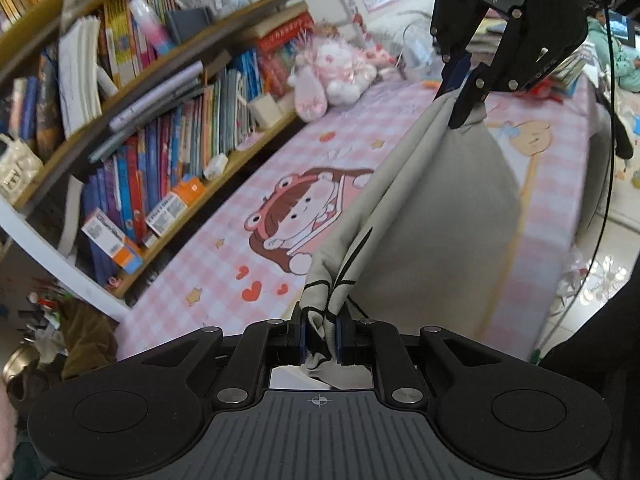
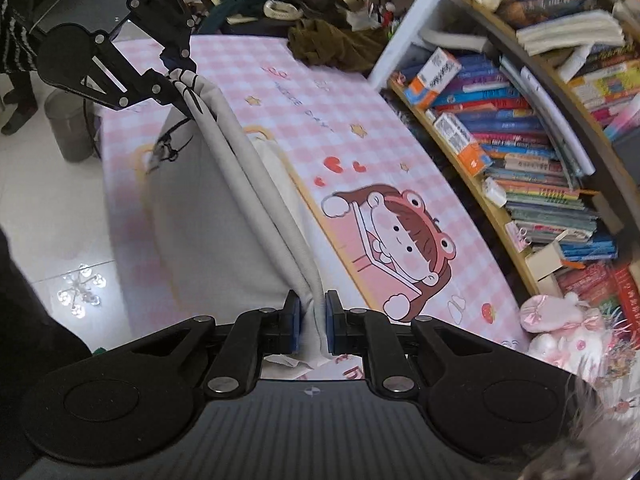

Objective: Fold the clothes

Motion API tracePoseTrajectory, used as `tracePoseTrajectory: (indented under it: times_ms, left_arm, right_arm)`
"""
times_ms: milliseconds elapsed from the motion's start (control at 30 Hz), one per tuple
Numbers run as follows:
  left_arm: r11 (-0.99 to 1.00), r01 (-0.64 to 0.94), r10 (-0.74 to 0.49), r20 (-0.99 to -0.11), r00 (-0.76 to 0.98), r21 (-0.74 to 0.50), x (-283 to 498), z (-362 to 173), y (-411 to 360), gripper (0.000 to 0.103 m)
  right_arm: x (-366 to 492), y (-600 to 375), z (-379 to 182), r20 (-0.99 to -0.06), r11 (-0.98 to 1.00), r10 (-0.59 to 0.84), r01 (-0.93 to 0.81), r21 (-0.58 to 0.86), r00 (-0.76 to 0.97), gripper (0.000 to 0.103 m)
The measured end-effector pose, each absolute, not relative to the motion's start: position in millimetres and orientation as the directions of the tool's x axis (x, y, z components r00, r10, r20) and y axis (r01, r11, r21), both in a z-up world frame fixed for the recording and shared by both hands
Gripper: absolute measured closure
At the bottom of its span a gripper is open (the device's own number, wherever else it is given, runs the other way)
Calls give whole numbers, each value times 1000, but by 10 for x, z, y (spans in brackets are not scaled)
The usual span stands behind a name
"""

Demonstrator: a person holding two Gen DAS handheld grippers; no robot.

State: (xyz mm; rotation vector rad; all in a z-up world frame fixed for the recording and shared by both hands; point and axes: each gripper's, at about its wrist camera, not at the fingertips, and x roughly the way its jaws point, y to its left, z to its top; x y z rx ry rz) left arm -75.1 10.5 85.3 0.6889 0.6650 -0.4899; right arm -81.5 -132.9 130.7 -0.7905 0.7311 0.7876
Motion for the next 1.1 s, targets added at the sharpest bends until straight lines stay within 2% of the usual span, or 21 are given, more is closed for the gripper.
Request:
tracePoseTrajectory:
  times_ms: [167, 333, 367, 400, 467, 600, 667, 767, 800, 833, 900, 1000, 1033, 1067, 1100]
  left_arm:
    - [681, 618, -149, -753, 641, 392, -289, 623, 139, 84]
    - [706, 576, -62, -774, 630, 412, 19, 377, 229, 60]
    - [737, 553, -68, -772, 633, 388, 19, 356, 283, 58]
    - [780, 525, -91, -768, 634, 341, -6, 347, 352, 58]
    - [852, 465, -135, -757, 639, 240, -55, 328, 490, 58]
    - [944, 330, -216, -719, 660, 18, -154, 289, 766, 58]
    - [961, 258, -252, -694, 675, -98, -204, 270, 904, 59]
    - [950, 148, -296, -648, 702, -274, -278, 241, 1111, 59]
    - [943, 126, -304, -641, 705, -308, -293, 202, 1129, 60]
    - [939, 112, -307, -642, 703, -326, -299, 142, 1116, 61]
    - [931, 73, -304, -648, 698, -359, -292, 20, 1094, 64]
    - [911, 24, -309, -641, 702, -412, -298, -92, 1108, 66]
    - [902, 10, -312, -635, 707, -432, -310, -109, 1121, 78]
    - [888, -2, -318, -620, 717, -459, -341, -87, 1130, 89]
    - [872, -13, -326, -600, 731, -489, -383, -41, 1138, 101]
  right_arm:
    - [-265, -1265, 1055, -837, 469, 312, -839, -276, 450, 92]
    - [204, -1217, 668, -878, 483, 294, -851, -205, 378, 91]
    - [280, -1213, 576, -885, 492, 292, -850, -187, 363, 90]
    - [343, -1220, 506, -885, 507, 293, -843, -177, 362, 90]
    - [460, -1259, 391, -875, 556, 297, -814, -167, 383, 81]
    - [678, -1468, 268, -829, 742, 268, -654, -148, 491, 81]
    - [691, -1676, 328, -805, 849, 257, -522, -76, 535, 81]
    - [421, -2025, 546, -742, 908, 385, -370, 197, 549, 79]
    - [281, -2112, 598, -712, 891, 446, -341, 299, 542, 73]
    - [177, -2116, 587, -710, 887, 460, -316, 337, 533, 66]
    - [-15, -2088, 536, -718, 884, 467, -267, 383, 515, 66]
    - [-167, -2053, 399, -728, 880, 465, -175, 442, 503, 74]
    - [-175, -2058, 343, -725, 875, 466, -143, 462, 508, 87]
    - [-179, -2066, 286, -721, 869, 466, -111, 483, 513, 95]
    - [-184, -2075, 230, -717, 861, 467, -80, 503, 518, 95]
